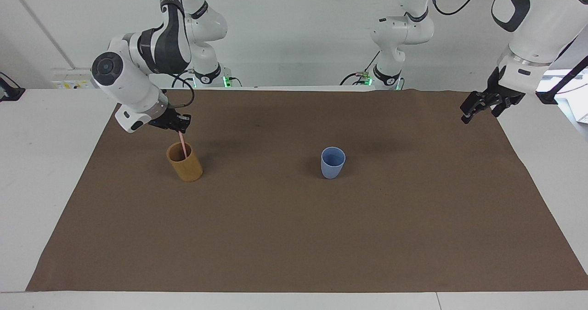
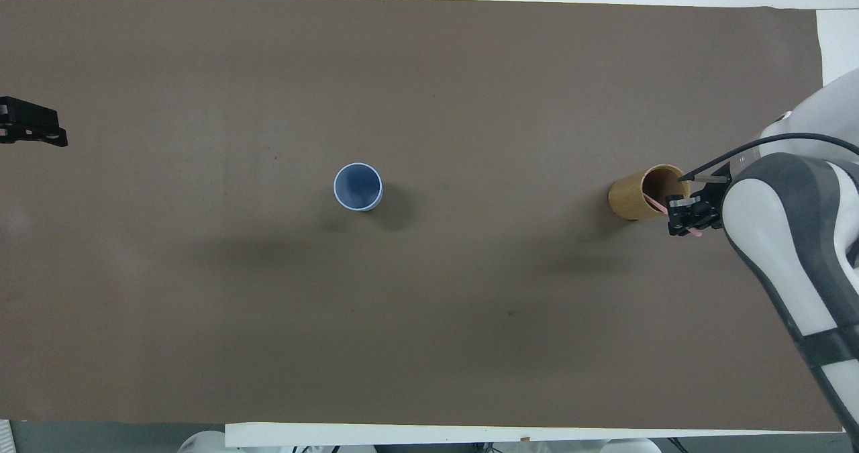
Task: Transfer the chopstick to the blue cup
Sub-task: 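Close the right gripper on the pink chopstick in the tan cup, then pull the pink chopstick up out of the tan cup with the right gripper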
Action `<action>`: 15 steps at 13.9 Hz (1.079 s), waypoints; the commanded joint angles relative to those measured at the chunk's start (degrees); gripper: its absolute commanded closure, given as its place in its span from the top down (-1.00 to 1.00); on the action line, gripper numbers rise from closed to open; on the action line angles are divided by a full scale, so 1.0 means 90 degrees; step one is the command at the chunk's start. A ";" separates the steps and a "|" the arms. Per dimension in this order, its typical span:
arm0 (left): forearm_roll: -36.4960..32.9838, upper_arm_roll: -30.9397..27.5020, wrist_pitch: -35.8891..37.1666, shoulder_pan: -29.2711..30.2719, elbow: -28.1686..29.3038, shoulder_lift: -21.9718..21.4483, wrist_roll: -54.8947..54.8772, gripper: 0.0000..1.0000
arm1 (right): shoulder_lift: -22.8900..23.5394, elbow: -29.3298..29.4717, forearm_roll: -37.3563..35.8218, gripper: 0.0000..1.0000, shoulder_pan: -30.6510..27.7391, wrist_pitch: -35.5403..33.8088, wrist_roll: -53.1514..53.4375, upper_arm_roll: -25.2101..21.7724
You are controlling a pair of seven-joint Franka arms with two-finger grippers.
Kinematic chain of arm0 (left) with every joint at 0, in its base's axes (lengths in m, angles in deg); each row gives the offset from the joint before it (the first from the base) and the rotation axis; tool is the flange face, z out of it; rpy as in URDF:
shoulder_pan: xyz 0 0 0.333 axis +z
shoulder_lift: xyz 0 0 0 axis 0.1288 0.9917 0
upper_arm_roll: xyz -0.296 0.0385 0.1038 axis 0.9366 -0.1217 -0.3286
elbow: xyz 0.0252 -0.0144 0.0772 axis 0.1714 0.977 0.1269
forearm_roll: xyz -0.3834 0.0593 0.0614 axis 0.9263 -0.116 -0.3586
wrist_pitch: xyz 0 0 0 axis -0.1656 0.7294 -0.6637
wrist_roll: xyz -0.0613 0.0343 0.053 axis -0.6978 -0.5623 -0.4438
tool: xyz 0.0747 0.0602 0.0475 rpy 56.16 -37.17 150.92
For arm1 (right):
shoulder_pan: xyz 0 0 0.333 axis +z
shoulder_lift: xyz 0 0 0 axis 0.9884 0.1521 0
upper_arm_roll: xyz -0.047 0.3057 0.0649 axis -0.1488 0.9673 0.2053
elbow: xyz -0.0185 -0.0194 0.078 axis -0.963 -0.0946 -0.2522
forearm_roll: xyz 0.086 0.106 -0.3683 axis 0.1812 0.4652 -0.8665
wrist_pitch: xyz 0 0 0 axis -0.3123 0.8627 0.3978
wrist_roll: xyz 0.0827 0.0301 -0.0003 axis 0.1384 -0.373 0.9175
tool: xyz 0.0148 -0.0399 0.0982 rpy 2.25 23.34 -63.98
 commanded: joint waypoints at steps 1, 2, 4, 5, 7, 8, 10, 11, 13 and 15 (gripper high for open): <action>-0.0027 0.0052 0.0070 0.0062 -0.0017 -0.0025 -0.0039 1.00 | 0.0230 0.1409 -0.0114 -1.00 -0.0113 -0.1439 -0.0230 -0.0009; -0.0027 0.0052 0.0070 0.0062 -0.0017 -0.0025 -0.0040 1.00 | 0.0182 0.1761 -0.0183 -1.00 -0.0103 -0.1919 -0.0230 -0.0010; -0.0027 0.0052 0.0070 0.0062 -0.0017 -0.0025 -0.0039 1.00 | 0.0104 0.2522 -0.0417 -1.00 -0.0045 -0.2778 -0.0297 0.0010; -0.0027 0.0052 0.0070 0.0062 -0.0017 -0.0025 -0.0040 1.00 | 0.0094 0.2826 -0.0340 -1.00 -0.0045 -0.3208 -0.0385 0.0029; -0.0027 0.0052 0.0070 0.0062 -0.0017 -0.0025 -0.0039 1.00 | 0.0103 0.3218 0.0311 -1.00 0.0091 -0.3495 -0.0464 0.0049; -0.0027 0.0052 0.0070 0.0062 -0.0017 -0.0025 -0.0030 1.00 | 0.0133 0.3288 0.0663 -1.00 0.0295 -0.3428 -0.0406 0.0097; -0.0027 0.0052 0.0070 0.0062 -0.0017 -0.0025 -0.0030 1.00 | 0.0143 0.3279 0.0559 -1.00 0.1132 -0.3001 -0.0279 0.0166; -0.0027 0.0052 0.0070 0.0062 -0.0017 -0.0025 -0.0030 1.00 | 0.0162 0.3240 0.0598 -1.00 0.1611 -0.2737 0.0185 0.0176; -0.0027 0.0052 0.0070 0.0062 -0.0017 -0.0025 -0.0039 1.00 | 0.0385 0.3298 0.0976 -1.00 0.2335 -0.2394 0.1142 0.0225; -0.0027 0.0052 0.0070 0.0062 -0.0017 -0.0025 -0.0039 1.00 | 0.0805 0.3512 0.1183 -1.00 0.2921 -0.1694 0.1779 0.0235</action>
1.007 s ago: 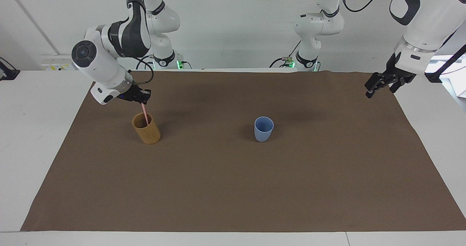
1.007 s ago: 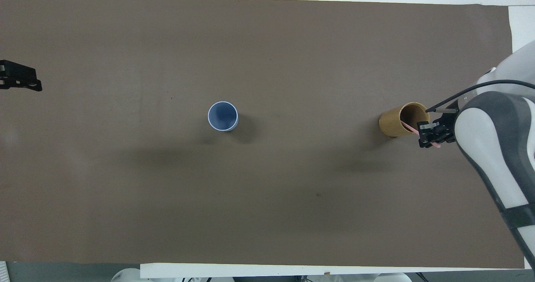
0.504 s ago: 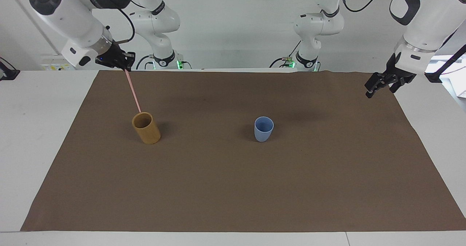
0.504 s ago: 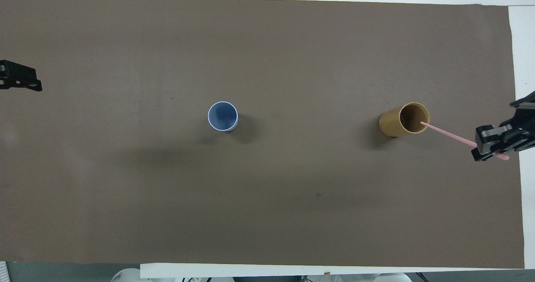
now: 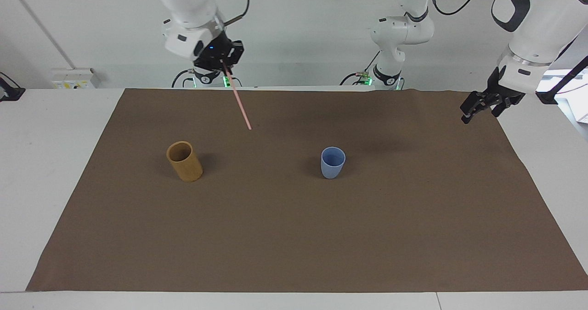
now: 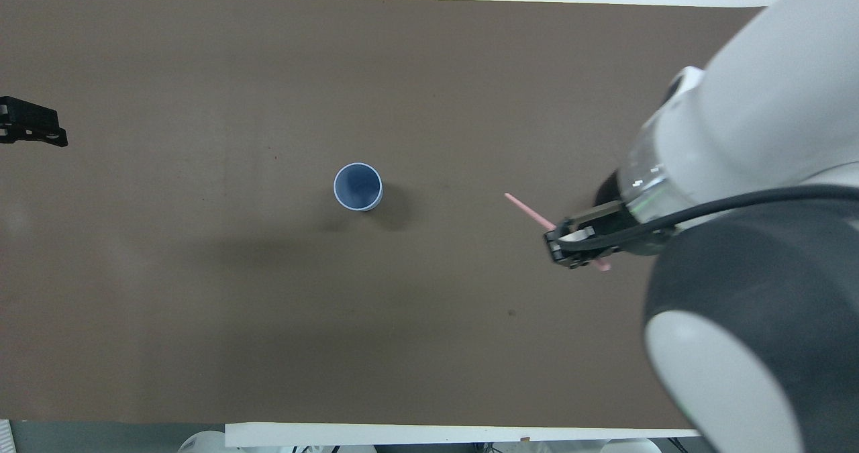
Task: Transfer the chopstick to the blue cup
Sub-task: 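Carry the chopstick over the blue cup and lower it in with the right gripper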
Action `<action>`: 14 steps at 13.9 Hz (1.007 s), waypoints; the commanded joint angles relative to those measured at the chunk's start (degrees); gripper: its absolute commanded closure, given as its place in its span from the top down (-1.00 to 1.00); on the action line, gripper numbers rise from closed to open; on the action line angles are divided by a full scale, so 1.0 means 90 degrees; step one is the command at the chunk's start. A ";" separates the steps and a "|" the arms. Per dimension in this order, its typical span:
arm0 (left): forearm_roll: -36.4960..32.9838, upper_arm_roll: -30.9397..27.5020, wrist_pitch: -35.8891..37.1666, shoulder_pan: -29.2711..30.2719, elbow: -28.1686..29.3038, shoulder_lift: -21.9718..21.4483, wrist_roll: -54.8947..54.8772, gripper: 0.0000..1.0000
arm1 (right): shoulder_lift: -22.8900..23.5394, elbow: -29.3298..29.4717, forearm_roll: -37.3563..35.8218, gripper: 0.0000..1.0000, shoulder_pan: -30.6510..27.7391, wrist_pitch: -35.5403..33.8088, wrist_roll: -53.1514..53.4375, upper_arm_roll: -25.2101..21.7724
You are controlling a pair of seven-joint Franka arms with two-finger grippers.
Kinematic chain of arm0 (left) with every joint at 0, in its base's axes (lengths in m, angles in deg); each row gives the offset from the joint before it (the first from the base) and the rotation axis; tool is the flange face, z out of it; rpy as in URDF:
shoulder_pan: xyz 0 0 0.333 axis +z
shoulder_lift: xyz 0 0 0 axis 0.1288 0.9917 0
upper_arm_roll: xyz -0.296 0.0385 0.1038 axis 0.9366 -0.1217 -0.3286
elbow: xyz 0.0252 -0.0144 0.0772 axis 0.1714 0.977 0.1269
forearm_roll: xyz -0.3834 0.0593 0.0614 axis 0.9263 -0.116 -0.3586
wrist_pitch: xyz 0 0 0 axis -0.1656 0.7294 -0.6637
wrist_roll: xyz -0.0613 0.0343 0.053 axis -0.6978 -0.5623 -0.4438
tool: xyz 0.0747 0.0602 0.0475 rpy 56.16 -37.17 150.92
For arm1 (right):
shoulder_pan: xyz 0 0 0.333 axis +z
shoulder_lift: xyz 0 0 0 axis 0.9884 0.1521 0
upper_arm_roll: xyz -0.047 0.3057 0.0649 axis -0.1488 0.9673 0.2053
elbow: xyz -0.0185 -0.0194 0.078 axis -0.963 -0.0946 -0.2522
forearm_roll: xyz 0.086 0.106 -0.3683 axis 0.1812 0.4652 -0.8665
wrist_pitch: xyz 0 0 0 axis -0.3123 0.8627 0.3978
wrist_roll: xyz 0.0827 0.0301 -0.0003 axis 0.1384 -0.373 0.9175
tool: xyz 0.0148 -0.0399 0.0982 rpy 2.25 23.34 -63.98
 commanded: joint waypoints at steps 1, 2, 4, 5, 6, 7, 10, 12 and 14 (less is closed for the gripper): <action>-0.0027 0.0051 0.0070 0.0062 -0.0017 -0.0025 -0.0030 1.00 | 0.0665 0.0348 0.0253 -1.00 0.0588 0.0826 0.0486 -0.0033; -0.0027 0.0051 0.0070 0.0062 -0.0017 -0.0025 -0.0039 1.00 | 0.0890 0.0367 0.0243 -1.00 0.0871 0.1187 0.0651 0.0006; -0.0027 0.0051 0.0070 0.0062 -0.0017 -0.0025 -0.0039 1.00 | 0.1116 0.0377 0.0234 -1.00 0.1108 0.1571 0.0955 0.0035; -0.0027 0.0051 0.0070 0.0062 -0.0017 -0.0025 -0.0040 1.00 | 0.1126 0.0348 0.0243 -1.00 0.1176 0.1678 0.0956 0.0035; -0.0027 0.0051 0.0070 0.0062 -0.0017 -0.0025 -0.0040 1.00 | 0.1146 0.0309 0.0234 -1.00 0.1283 0.1786 0.0956 0.0035; -0.0027 0.0051 0.0070 0.0062 -0.0017 -0.0025 -0.0030 1.00 | 0.1281 0.0290 0.0233 -1.00 0.1323 0.1999 0.0956 0.0035; -0.0027 0.0051 0.0070 0.0062 -0.0017 -0.0025 -0.0030 1.00 | 0.1457 0.0280 0.0195 -1.00 0.1401 0.2119 0.0965 0.0035; -0.0027 0.0051 0.0070 0.0062 -0.0017 -0.0025 -0.0039 1.00 | 0.1604 0.0144 0.0194 -1.00 0.1391 0.2507 0.0956 0.0035; -0.0027 0.0051 0.0070 0.0062 -0.0017 -0.0025 -0.0040 1.00 | 0.1673 0.0046 0.0194 -1.00 0.1401 0.2869 0.0965 0.0035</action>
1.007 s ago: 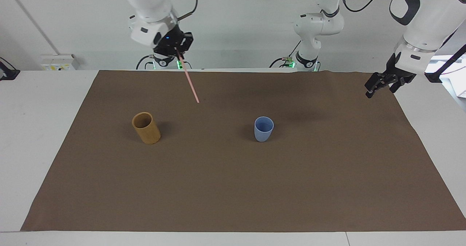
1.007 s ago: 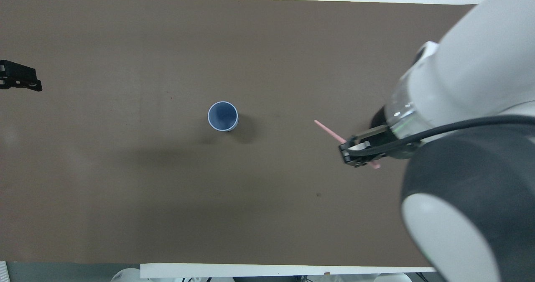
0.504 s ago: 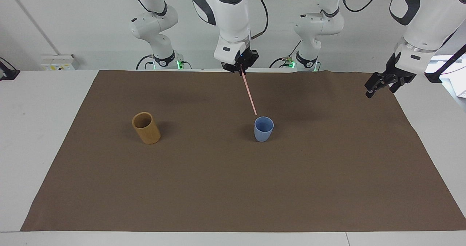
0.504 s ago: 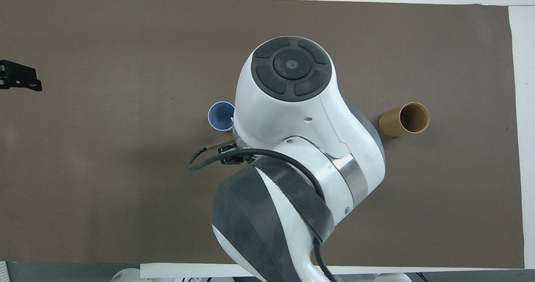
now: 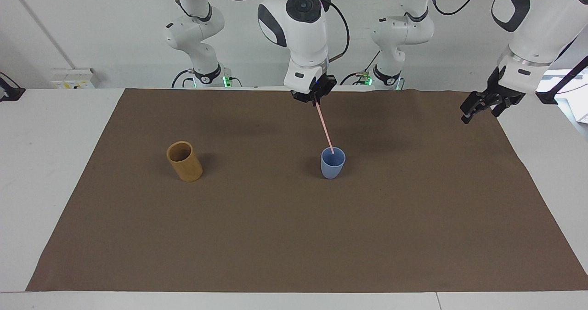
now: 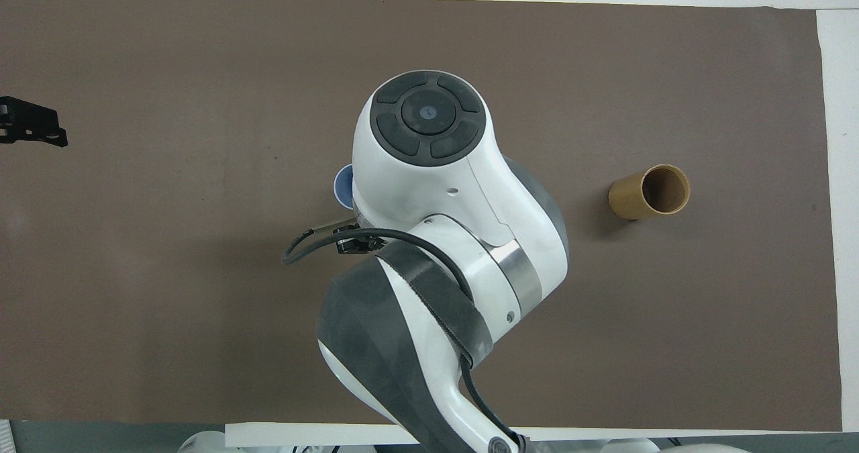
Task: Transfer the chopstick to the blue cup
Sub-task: 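Carry the chopstick over the blue cup and lower it in with the right gripper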
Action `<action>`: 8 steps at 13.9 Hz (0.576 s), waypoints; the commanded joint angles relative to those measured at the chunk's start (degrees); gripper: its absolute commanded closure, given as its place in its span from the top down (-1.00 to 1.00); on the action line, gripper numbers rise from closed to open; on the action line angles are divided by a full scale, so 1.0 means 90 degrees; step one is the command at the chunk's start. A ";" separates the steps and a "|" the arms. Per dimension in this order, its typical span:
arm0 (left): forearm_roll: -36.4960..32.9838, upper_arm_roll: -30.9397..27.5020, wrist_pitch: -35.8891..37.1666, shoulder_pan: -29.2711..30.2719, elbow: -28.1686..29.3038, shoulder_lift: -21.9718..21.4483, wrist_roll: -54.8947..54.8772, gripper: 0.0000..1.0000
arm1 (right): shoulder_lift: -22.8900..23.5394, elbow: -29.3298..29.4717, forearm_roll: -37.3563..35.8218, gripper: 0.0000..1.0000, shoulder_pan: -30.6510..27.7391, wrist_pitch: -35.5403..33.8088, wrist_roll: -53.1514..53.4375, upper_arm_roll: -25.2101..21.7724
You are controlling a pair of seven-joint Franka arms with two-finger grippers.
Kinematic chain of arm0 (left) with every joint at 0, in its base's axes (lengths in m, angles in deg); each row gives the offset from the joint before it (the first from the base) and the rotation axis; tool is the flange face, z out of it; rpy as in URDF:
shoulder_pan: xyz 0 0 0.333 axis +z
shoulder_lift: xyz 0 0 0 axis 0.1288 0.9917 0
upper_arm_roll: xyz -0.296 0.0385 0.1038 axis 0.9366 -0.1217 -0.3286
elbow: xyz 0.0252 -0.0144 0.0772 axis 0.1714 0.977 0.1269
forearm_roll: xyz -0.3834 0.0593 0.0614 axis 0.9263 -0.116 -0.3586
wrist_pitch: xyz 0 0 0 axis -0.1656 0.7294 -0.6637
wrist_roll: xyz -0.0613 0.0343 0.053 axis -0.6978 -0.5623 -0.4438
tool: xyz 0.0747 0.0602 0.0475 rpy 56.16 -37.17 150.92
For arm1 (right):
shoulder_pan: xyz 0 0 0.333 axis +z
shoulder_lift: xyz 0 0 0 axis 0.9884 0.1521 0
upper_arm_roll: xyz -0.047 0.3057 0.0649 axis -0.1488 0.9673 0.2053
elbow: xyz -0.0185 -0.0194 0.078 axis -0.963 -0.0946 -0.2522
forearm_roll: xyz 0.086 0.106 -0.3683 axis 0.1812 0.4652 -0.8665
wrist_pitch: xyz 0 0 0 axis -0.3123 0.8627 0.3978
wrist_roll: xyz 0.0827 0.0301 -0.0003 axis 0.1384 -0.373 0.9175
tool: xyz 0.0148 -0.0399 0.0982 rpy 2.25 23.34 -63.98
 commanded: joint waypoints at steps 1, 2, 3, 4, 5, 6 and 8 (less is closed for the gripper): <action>-0.0027 0.0051 0.0070 0.0062 -0.0017 -0.0025 -0.0040 1.00 | 0.0178 -0.0150 0.0106 -0.95 0.0029 0.0339 0.0042 -0.0013; -0.0027 0.0051 0.0070 0.0062 -0.0017 -0.0025 -0.0030 1.00 | 0.0198 -0.0199 0.0126 -0.93 0.0039 0.0272 0.0042 -0.0013; -0.0027 0.0051 0.0070 0.0062 -0.0017 -0.0025 -0.0039 1.00 | 0.0179 -0.0277 0.0145 -0.92 0.0020 0.0194 0.0042 -0.0004; -0.0027 0.0051 0.0070 0.0062 -0.0017 -0.0025 -0.0030 1.00 | 0.0179 -0.0278 0.0155 -0.92 0.0020 0.0125 0.0052 0.0006; -0.0027 0.0051 0.0070 0.0062 -0.0017 -0.0025 -0.0030 1.00 | 0.0179 -0.0278 0.0155 -0.92 0.0029 0.0066 0.0061 0.0016; -0.0027 0.0051 0.0070 0.0062 -0.0017 -0.0025 -0.0030 1.00 | 0.0169 -0.0278 0.0155 -0.84 0.0030 0.0037 0.0062 0.0016; -0.0027 0.0051 0.0070 0.0062 -0.0017 -0.0025 -0.0030 1.00 | 0.0179 -0.0278 0.0155 -0.40 -0.0097 0.0076 0.0033 0.0016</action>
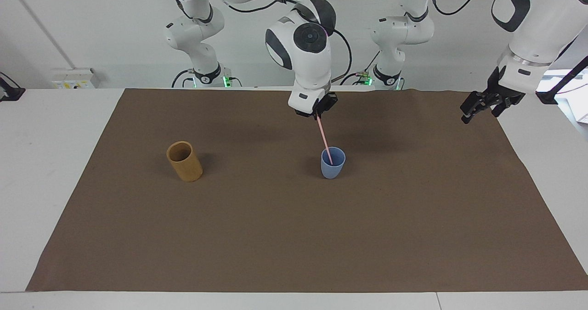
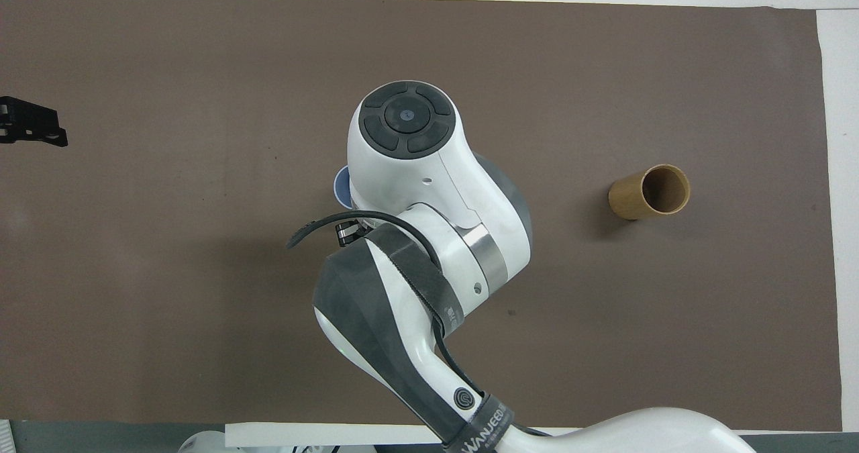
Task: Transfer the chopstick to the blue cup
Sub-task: 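Carry the chopstick over the blue cup and lower it in with the right gripper, then open the right gripper and raise it away from the blue cup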
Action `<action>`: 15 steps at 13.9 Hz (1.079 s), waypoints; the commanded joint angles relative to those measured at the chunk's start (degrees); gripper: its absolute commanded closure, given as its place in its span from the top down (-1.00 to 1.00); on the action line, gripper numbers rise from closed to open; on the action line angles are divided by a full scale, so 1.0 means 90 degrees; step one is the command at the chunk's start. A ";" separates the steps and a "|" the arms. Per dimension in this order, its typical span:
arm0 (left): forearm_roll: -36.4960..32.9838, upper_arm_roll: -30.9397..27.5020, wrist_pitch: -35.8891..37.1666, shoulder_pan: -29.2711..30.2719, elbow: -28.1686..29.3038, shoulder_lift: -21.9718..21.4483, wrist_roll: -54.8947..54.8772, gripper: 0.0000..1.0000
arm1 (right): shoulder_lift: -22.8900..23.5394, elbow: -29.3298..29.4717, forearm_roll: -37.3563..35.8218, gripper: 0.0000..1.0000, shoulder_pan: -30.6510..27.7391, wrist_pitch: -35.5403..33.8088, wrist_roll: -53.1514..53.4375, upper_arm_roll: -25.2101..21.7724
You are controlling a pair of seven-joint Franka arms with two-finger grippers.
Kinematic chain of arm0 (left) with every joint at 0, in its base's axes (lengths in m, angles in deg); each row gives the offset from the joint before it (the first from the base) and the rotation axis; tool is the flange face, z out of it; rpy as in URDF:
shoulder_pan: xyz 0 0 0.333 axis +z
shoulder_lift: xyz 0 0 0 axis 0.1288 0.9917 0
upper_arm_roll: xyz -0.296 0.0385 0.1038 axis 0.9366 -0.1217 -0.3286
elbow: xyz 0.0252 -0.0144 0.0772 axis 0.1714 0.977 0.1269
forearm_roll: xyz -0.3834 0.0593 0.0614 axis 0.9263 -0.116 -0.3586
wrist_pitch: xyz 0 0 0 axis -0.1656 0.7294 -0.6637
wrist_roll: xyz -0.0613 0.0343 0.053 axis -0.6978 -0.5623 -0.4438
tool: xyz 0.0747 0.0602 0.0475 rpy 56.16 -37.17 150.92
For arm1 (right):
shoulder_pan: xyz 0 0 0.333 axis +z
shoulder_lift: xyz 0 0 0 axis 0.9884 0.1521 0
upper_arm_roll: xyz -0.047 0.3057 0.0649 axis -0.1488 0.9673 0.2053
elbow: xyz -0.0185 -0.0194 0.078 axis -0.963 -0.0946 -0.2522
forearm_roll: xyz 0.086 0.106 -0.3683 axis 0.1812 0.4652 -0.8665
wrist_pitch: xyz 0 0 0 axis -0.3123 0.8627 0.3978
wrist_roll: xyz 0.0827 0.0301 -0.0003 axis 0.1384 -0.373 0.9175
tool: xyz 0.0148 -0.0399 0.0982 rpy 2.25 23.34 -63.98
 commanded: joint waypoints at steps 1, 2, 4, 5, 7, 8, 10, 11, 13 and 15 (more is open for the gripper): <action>-0.0027 0.0051 0.0070 0.0062 -0.0017 -0.0025 -0.0030 1.00 | -0.0101 -0.0066 0.0133 0.80 -0.0226 -0.0027 -0.0022 0.0007; -0.0027 0.0051 0.0070 0.0062 -0.0017 -0.0025 -0.0039 1.00 | -0.0101 -0.0036 0.0142 0.99 -0.0256 0.0031 -0.0022 0.0007; -0.0027 0.0051 0.0070 0.0062 -0.0017 -0.0025 -0.0040 1.00 | -0.0101 0.0109 0.0113 0.98 -0.0286 -0.0026 -0.0013 -0.0002; -0.0027 0.0051 0.0070 0.0062 -0.0017 -0.0025 -0.0040 1.00 | -0.0101 0.0323 0.0045 0.98 -0.0344 -0.0046 -0.0003 -0.0031; -0.0027 0.0051 0.0070 0.0062 -0.0017 -0.0025 -0.0040 1.00 | -0.0227 0.0588 -0.0168 0.98 -0.0956 -0.0095 -0.0071 -0.0071; -0.0027 0.0051 0.0070 0.0062 -0.0017 -0.0025 -0.0040 1.00 | -0.0470 0.0599 -0.0479 0.98 -0.1385 -0.0240 -0.0323 -0.0042; -0.0027 0.0051 0.0070 0.0062 -0.0017 -0.0025 -0.0030 1.00 | -0.0822 0.0599 -0.0833 0.98 -0.2031 -0.0650 -0.1035 -0.0071; -0.0027 0.0051 0.0080 0.0062 -0.0017 -0.0025 -0.0030 1.00 | -0.0998 0.0599 -0.0960 0.98 -0.2362 -0.0884 -0.1318 -0.0061; -0.0027 0.0051 0.0070 0.0062 -0.0017 -0.0025 -0.0030 1.00 | -0.1271 0.0579 -0.1466 0.98 -0.2959 -0.1537 -0.2002 -0.0071; -0.0027 0.0051 0.0070 0.0062 -0.0017 -0.0025 -0.0040 1.00 | -0.1554 0.0599 -0.1645 0.98 -0.3680 -0.1871 -0.2520 -0.0071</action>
